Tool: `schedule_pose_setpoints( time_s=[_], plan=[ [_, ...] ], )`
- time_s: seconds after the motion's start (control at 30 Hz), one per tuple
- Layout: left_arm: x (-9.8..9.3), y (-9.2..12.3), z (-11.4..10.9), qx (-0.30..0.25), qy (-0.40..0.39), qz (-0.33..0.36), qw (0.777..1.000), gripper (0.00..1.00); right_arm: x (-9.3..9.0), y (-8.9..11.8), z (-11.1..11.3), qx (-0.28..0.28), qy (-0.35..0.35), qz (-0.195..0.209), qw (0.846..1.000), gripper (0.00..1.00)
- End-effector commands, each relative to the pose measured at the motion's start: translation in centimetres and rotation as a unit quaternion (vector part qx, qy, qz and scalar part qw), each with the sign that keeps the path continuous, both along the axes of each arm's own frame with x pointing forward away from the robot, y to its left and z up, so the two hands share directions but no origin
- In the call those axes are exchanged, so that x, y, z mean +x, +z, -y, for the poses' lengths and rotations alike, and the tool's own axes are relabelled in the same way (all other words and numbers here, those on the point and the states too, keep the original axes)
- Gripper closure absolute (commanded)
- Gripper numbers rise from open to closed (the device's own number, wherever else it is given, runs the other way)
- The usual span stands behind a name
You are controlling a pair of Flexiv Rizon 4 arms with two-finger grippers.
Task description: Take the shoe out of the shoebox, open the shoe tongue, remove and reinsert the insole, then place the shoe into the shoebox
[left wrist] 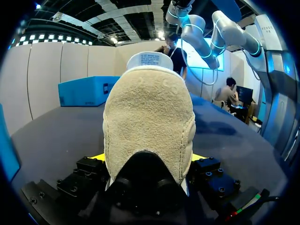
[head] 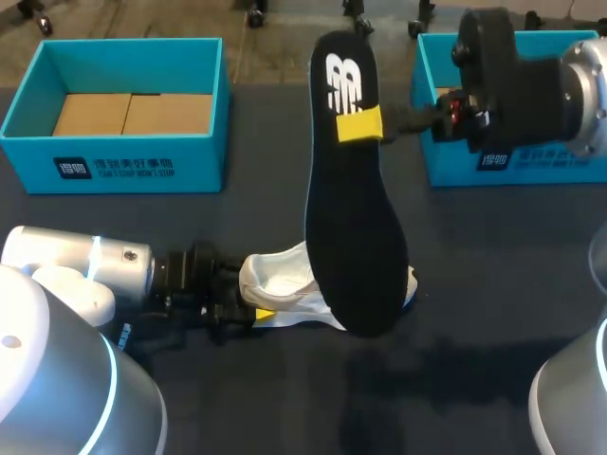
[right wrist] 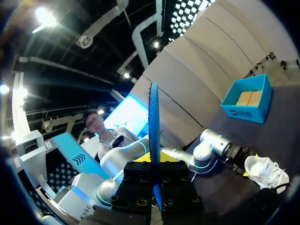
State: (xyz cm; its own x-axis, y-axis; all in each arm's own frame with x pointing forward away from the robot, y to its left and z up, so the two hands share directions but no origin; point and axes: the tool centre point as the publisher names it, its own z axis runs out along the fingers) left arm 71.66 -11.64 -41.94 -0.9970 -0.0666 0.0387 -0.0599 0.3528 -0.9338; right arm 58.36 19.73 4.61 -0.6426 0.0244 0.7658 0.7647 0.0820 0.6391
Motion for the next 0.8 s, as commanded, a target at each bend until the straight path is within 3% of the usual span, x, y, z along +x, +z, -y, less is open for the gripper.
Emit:
schedule_pose_setpoints(
  time_s=[0.03, 0.5, 0.53, 0.57, 0.6, 0.63, 0.8],
  plan=[
    [0.0, 0.0, 0.1, 0.000, 0.000, 0.000, 1.000, 1.00, -1.5, -0.4, -0.1, 0.027, -0.046, 0.002, 0.999, 1.00],
    [-0.1, 0.3, -0.1, 0.000, -0.002, -0.001, 1.000, 1.00, -1.5, -0.4, -0.1, 0.027, -0.046, 0.002, 0.999, 1.00],
    [-0.1, 0.4, -0.3, 0.005, -0.004, -0.001, 1.000, 0.90, -1.5, -0.4, -0.1, 0.027, -0.046, 0.002, 0.999, 1.00],
    [-0.2, 0.6, -0.4, 0.009, -0.010, -0.001, 1.000, 0.67, -1.5, -0.4, -0.1, 0.027, -0.046, 0.002, 0.999, 1.00],
    [-0.4, 0.8, -0.5, 0.009, -0.012, -0.001, 1.000, 0.17, -1.5, -0.4, -0.1, 0.027, -0.046, 0.002, 0.999, 1.00],
    [-0.4, 0.9, -0.6, 0.014, -0.014, -0.002, 1.000, 0.00, -1.5, -0.4, -0.1, 0.027, -0.046, 0.002, 0.999, 1.00],
    [-0.8, 1.3, -1.3, 0.022, -0.014, -0.005, 1.000, 0.00, -1.5, -0.4, -0.1, 0.027, -0.046, 0.002, 0.999, 1.00]
  ],
)
